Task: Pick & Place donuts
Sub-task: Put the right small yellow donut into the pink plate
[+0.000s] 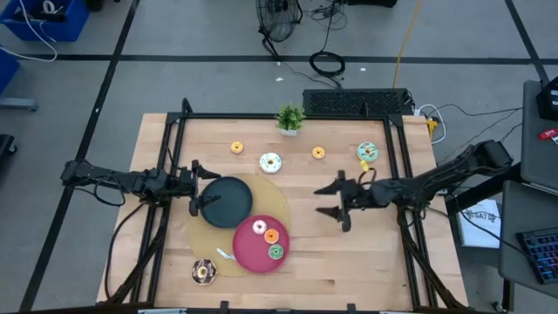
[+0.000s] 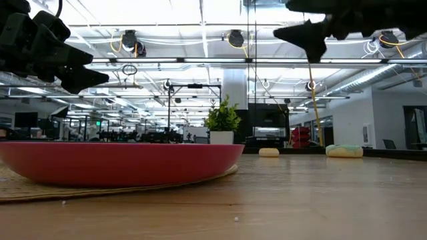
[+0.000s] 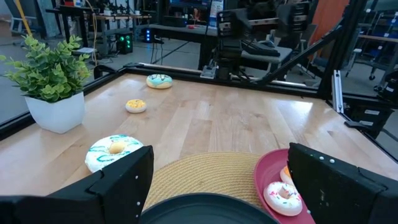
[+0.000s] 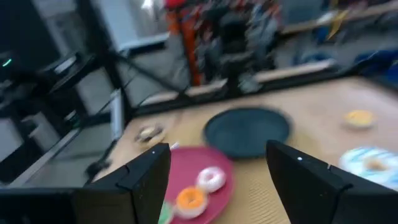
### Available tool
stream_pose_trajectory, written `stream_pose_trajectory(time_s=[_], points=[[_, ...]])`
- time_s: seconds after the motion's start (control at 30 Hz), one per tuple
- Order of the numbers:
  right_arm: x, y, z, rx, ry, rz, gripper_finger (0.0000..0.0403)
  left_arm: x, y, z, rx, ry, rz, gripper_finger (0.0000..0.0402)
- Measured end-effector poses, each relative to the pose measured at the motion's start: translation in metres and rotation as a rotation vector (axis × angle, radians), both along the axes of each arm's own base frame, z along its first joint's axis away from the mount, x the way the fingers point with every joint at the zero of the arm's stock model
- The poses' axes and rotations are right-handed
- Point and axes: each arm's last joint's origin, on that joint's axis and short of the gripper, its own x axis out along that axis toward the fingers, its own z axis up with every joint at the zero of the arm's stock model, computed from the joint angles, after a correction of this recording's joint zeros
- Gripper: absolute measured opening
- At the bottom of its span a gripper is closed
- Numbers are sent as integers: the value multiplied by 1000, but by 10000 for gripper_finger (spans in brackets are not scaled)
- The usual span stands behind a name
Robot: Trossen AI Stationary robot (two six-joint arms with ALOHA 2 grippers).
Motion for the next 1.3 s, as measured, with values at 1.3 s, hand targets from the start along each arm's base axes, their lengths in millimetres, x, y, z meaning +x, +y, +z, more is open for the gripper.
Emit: stream_pose_trajectory(time_s=[1.3], points=[[4,-156,0,41,577,-708,233,0,0,0,0,0,0,365]])
